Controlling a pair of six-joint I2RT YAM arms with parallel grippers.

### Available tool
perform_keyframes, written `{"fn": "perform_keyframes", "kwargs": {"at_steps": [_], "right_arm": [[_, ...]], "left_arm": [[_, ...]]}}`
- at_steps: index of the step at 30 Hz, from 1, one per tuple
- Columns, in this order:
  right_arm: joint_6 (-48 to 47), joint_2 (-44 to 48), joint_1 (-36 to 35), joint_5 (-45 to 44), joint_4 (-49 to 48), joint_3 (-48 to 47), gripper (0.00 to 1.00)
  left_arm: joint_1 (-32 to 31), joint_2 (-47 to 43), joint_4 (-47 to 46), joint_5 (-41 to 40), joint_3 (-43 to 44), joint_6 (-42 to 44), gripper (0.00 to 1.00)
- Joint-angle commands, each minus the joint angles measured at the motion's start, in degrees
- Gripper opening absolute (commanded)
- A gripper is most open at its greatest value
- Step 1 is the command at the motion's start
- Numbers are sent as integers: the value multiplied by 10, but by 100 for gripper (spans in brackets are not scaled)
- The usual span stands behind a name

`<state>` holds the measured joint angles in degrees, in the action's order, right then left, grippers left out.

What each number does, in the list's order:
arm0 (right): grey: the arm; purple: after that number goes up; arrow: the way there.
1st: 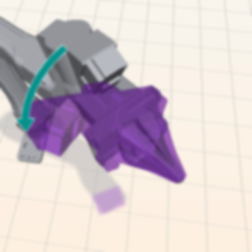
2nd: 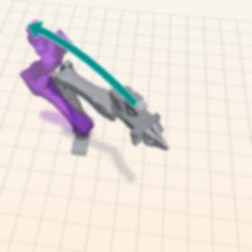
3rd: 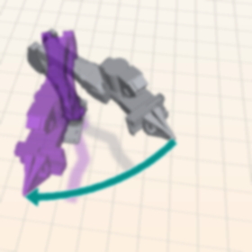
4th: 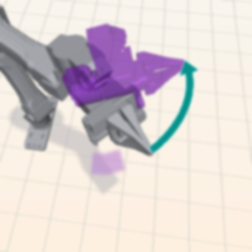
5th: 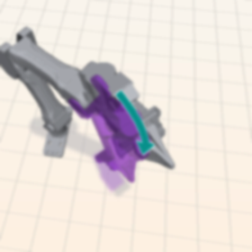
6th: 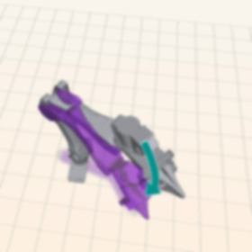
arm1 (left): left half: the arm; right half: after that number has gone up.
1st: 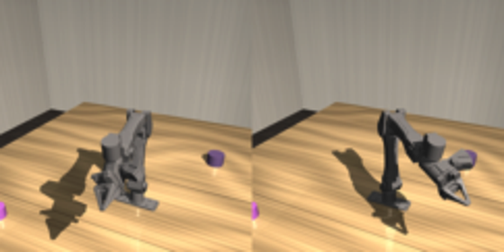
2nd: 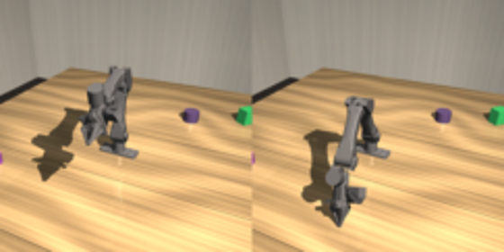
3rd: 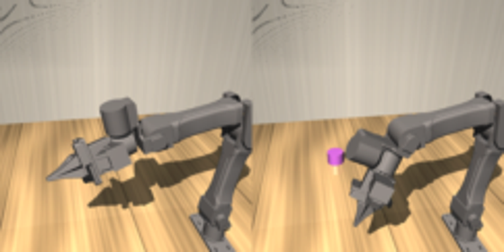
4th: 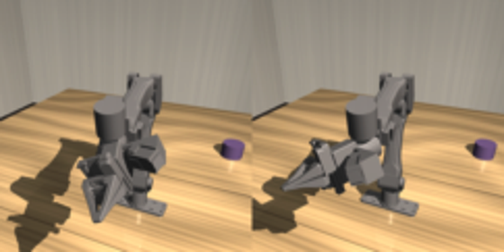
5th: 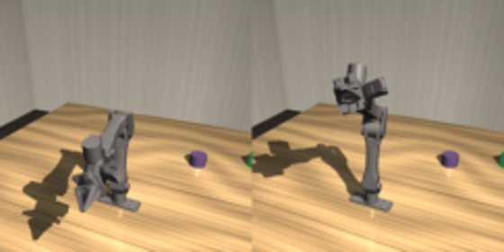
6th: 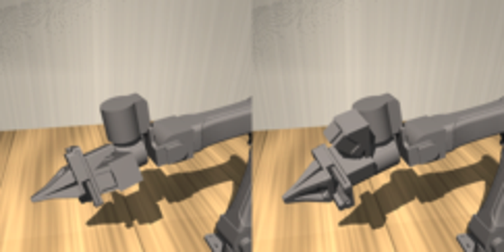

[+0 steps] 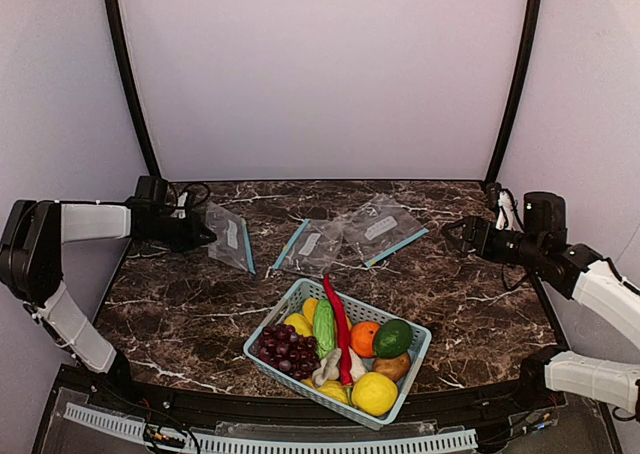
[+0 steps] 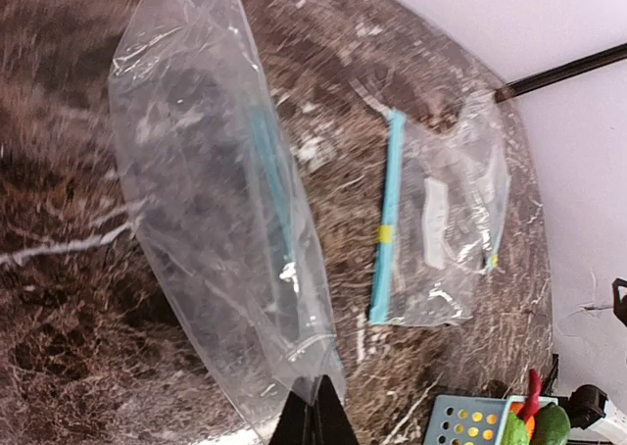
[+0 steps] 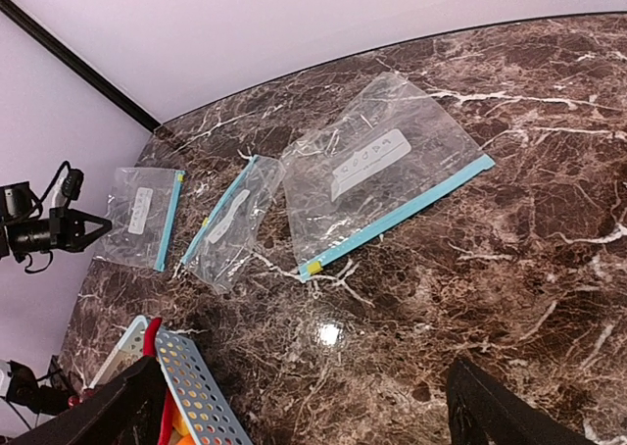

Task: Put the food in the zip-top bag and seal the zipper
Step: Pick up the zipper food storage bag at the center of the board, then pass from the left arm to the right

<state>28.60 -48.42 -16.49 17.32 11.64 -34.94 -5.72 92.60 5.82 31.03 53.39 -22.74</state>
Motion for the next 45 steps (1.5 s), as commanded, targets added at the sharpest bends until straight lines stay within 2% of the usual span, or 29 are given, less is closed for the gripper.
{"fn": "perform_keyframes", "kwargs": {"at_steps": [1,3,5,9,12,16,20,24,29,32,40,45], "right_arm": [[22,5,-5,46,-59,5,97],[31,2,-14,48,-73,0,97],[44,-2,-27,51,-91,-5,97],[82,-20,-74,58,-184,-5,95],[92,-55,-112,58,-234,-27,92],[96,-124,-152,73,-292,-69,82],[115,-179,-180,125,-381,-101,66],[112,-213,-210,162,-442,-129,60],[111,-243,-228,183,-483,-152,45],[111,-257,-234,199,-507,-163,42],[101,-288,-243,190,-484,-197,37],[112,-296,-244,201,-502,-201,30]], "left_arm": [[-8,-102,-105,41,-34,-4,1],[-10,-137,-140,71,-47,-5,1],[-17,-171,-214,115,-63,-11,1],[-44,-230,-335,205,-96,-42,1],[-69,-256,-358,251,-100,-53,1],[-131,-255,-394,305,-99,-82,1],[-177,-244,-412,323,-98,-97,1],[-199,-228,-450,337,-102,-130,1],[-212,-220,-474,347,-106,-147,1],[-216,-220,-473,343,-107,-146,1],[-224,-217,-466,346,-106,-142,1],[-232,-217,-457,344,-105,-134,1]]}}
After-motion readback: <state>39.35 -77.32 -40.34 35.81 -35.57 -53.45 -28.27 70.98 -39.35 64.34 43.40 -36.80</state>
